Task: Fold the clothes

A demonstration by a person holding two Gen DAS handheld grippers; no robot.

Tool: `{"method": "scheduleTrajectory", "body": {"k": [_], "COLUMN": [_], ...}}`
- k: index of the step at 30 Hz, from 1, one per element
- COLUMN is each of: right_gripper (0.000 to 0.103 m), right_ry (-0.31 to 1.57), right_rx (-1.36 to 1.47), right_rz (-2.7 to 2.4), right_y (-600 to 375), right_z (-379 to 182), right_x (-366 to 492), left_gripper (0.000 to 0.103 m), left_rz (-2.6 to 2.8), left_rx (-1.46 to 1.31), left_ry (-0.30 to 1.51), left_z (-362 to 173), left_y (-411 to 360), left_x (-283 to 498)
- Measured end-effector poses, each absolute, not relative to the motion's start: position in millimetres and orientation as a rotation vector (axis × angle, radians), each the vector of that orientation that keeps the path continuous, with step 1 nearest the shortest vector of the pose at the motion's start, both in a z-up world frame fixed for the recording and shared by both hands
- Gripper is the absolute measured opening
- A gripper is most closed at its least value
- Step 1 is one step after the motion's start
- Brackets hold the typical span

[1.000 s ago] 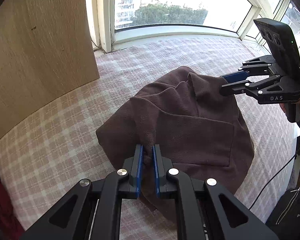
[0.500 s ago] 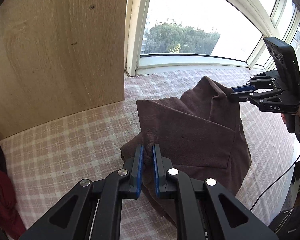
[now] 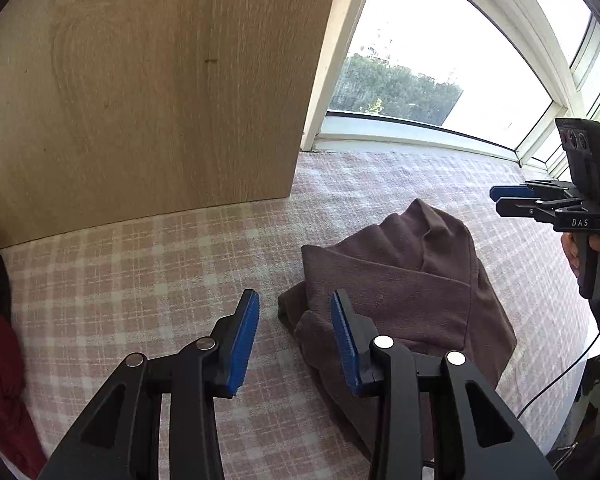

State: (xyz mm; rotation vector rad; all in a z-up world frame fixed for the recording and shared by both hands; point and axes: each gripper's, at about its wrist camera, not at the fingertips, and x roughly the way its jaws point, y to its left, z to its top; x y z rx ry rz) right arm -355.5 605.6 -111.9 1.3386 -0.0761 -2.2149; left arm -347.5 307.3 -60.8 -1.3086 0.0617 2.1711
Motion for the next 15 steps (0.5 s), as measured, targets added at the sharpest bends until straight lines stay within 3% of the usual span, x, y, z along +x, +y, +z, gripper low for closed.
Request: {"method": "scheduleTrajectory", "body": {"k": [4,5,6,7,10,15], "right_gripper": [0.044,0.042,0.042,0.041,0.042,0.043], "right_ry": [-0.005,0.056,0.02,-0.026,-0.171,-0.125], "right_rx": [1.438,1.497,1.495,1.486,1.437,1.363], "right_rz": [-2.077,-2.091,-2.1,-2.107,-2.16,-2.162], "right_y": [556,550,553,556,575,573], "right_z": [-162,-184,-190,-195,-167,-135], "right_x": [-355,-359,-361,-364,-348,-287], "left_gripper": [0.039,0.038,0.031,0.032,0.03,0.031], "left_rz": [2.081,2.111,2.136,2.137,2.16,2.209], "left_rx": [-1.29,-1.327,-1.36,-1.365,-1.357,-1.338], "left_ry": [0.133,0.22,0.298,0.267,0.151,0.096], "left_z": [-83,-98,-112,-114,-98,-63], "left_y": [348,356,363,360,340,296], "left_x": [-344,-347,-349,-351,-347,-307]}}
